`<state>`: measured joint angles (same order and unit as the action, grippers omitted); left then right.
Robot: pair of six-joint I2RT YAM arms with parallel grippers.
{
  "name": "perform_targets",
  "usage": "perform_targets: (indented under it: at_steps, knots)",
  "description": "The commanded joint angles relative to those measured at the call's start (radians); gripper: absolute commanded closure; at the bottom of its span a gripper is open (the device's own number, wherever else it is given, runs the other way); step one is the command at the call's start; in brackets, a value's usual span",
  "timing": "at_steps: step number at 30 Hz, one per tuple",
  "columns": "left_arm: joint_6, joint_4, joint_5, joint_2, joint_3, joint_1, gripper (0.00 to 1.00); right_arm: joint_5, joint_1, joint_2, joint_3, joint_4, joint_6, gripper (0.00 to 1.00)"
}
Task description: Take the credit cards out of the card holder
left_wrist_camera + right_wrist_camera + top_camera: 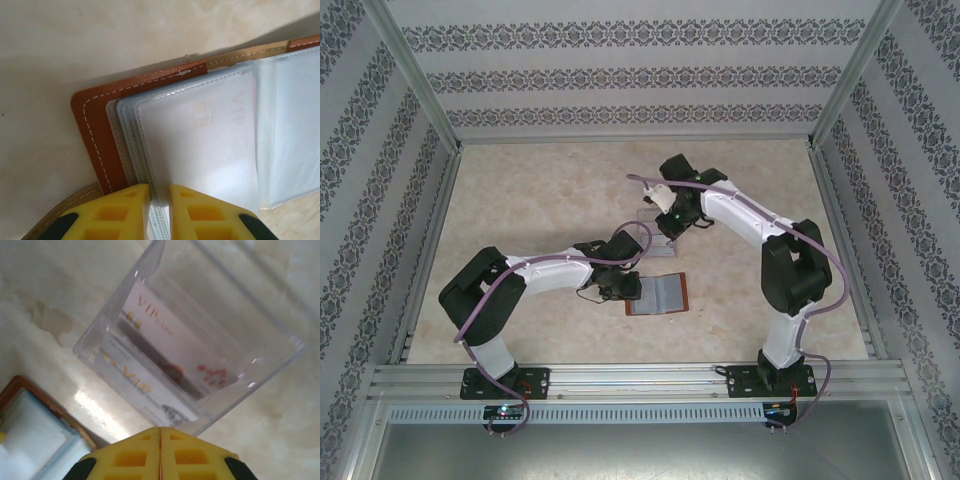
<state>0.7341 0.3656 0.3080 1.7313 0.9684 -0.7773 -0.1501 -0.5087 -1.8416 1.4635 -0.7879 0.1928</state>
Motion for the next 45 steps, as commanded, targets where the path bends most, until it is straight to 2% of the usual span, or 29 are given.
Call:
perform_targets:
  at_steps: [1,8,19,25,31,33,45]
  knots:
    - [-0.004,0.055,-0.022,0.039,-0.048,-0.02,0.81,-0.003,-0.045,0.096,-0.109,0.117,-0.201,0.91]
    - [-0.006,0.047,-0.022,0.037,-0.048,-0.019,0.81,0.008,-0.084,0.238,-0.29,0.206,-0.462,0.9]
    - [0.009,0.016,-0.021,-0.007,-0.064,-0.019,0.81,-0.017,-0.171,0.457,-0.56,0.36,-0.661,0.89]
    - [0.021,0.006,-0.037,-0.052,-0.085,-0.019,0.81,-0.041,-0.196,0.518,-0.654,0.428,-0.797,0.89]
    - [0.033,-0.002,-0.065,-0.093,-0.11,-0.019,0.81,-0.141,-0.205,0.508,-0.699,0.506,-0.918,0.86]
    - [0.038,-0.002,-0.076,-0.108,-0.116,-0.017,0.78,-0.183,-0.209,0.481,-0.698,0.521,-0.945,0.85]
    - [0.05,-0.012,-0.107,-0.166,-0.15,-0.007,0.77,-0.267,-0.257,0.321,-0.636,0.57,-0.999,0.89]
